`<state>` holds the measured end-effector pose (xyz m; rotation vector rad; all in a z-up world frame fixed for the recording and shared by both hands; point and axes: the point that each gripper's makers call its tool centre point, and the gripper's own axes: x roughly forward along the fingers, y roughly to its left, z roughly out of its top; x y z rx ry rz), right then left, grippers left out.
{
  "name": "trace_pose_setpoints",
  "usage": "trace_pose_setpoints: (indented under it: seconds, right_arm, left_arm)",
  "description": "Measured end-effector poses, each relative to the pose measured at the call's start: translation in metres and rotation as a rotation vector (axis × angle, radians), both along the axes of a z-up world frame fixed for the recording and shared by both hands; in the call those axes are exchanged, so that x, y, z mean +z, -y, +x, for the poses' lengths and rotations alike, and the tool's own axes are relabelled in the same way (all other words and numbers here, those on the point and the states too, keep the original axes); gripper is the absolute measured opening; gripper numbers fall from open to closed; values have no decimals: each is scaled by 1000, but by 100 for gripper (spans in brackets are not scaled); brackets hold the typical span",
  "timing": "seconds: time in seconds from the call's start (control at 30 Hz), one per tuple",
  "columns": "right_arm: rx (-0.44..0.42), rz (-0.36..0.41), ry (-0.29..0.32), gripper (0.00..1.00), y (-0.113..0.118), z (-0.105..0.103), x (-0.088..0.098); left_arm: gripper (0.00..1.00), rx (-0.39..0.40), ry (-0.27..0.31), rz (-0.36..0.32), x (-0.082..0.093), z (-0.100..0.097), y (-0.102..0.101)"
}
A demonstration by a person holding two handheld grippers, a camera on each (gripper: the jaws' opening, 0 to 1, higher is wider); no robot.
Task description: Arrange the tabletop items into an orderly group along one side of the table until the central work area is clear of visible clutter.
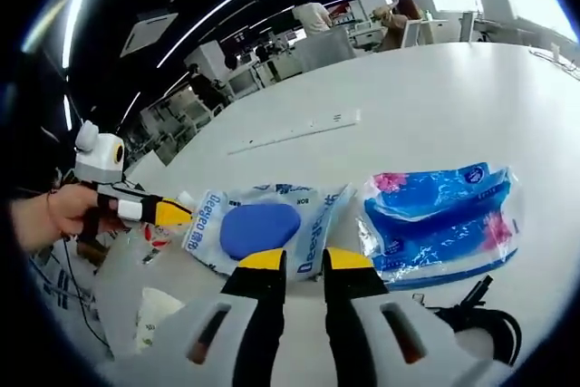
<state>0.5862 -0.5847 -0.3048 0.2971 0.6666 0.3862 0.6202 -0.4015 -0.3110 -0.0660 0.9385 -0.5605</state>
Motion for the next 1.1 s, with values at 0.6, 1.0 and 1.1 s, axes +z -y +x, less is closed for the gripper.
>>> trace_pose_setpoints:
  seconds: [0.6, 1.0, 1.1]
  right_arm:
    - [27, -5, 44, 25, 0, -6, 25]
    - [65, 1, 62, 38, -4, -5, 41]
    - [79, 0, 62, 40, -7, -5, 45]
  left_arm:
    - [34, -30, 36, -38, 24, -9, 0]
    - [45, -49, 66, -69, 41, -13, -1]
    - [49, -65, 83, -80, 47, -15, 1]
